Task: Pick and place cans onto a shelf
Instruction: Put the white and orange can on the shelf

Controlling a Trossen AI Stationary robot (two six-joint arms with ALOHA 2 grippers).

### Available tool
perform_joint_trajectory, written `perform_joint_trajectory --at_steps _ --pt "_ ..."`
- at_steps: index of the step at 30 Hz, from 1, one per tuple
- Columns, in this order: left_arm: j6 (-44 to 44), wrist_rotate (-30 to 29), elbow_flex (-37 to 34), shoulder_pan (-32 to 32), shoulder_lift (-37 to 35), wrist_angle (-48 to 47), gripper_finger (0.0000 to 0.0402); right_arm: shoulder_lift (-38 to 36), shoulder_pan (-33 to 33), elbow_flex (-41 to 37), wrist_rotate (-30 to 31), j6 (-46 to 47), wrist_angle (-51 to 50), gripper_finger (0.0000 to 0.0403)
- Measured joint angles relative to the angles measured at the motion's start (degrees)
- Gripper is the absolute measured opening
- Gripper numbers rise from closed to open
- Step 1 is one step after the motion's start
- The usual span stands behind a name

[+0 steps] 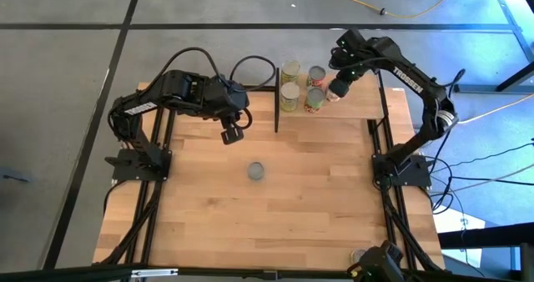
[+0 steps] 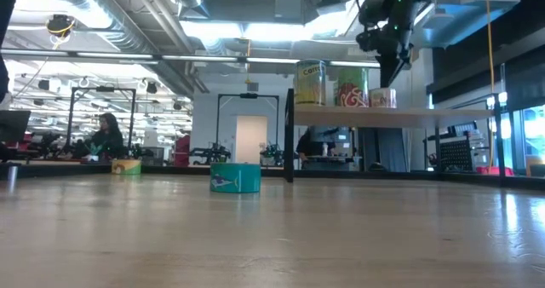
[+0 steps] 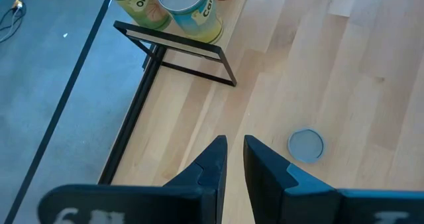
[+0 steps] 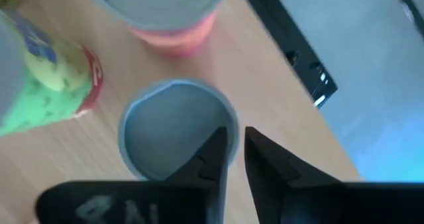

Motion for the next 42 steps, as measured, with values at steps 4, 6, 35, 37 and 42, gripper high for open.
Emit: perform_joint_trajectory --at_steps 4,6,35,37,42 --pt "0.00 0.00 0.00 0.00 0.00 0.00 0.0045 -1.44 0.00 1.96 -0.16 0.07 -0.56 0.0050" --pt "0.00 0.00 0.00 0.00 0.00 0.00 0.0045 -2.38 0.12 3.07 -2.80 0.15 -2.79 0.0050" --pt "-1.38 -0.15 0.00 0.61 0.02 0.02 0.0045 -3.51 3.98 -7.75 -8.10 -7.04 -0.51 0.0002" --pt "-1.38 -0.08 -0.01 0.70 0.02 0.04 0.0045 -3.50 3.97 -8.35 -7.45 -7.04 0.08 0.0002" --pt "-1.51 -0.20 -0.02 1.22 0.02 0.04 0.0045 -3.51 3.98 -9.50 -6.52 -7.04 2.77 0.0001"
